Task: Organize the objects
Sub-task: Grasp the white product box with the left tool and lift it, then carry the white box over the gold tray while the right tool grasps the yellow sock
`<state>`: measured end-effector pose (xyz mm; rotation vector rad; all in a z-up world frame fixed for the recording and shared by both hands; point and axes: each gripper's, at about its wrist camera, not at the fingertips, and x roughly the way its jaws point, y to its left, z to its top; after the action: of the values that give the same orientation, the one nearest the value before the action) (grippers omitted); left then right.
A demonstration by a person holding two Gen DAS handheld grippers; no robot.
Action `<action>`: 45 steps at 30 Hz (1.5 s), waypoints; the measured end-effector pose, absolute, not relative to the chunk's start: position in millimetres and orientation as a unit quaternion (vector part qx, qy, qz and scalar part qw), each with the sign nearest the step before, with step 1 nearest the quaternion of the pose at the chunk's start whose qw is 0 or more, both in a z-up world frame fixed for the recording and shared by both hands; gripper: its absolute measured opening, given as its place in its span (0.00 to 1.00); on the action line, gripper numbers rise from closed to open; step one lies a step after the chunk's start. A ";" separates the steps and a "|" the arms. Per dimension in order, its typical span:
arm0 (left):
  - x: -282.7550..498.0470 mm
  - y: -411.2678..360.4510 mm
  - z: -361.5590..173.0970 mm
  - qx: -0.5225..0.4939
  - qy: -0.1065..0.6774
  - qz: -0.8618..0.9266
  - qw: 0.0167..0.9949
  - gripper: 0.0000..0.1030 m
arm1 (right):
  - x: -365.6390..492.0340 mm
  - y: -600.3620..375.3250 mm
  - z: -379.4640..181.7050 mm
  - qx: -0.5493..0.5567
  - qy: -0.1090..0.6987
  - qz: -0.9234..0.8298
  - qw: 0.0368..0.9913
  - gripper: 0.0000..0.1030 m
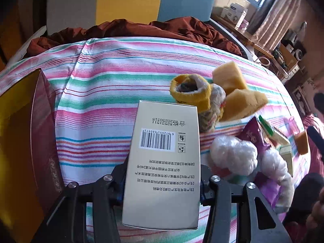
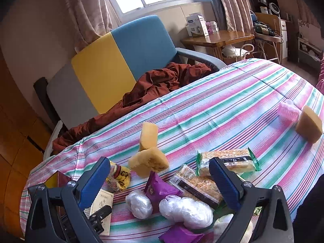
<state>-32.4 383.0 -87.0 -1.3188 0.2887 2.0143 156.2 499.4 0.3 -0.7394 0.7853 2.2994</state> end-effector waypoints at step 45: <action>78.4 336.8 -100.8 -0.357 0.210 0.797 0.440 0.49 | 25.6 427.0 -47.7 -0.502 0.154 0.850 0.049 0.31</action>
<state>78.4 336.8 -100.8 -0.8866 0.5224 1.9783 25.6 427.0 -47.7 -1.5292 0.4703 2.5896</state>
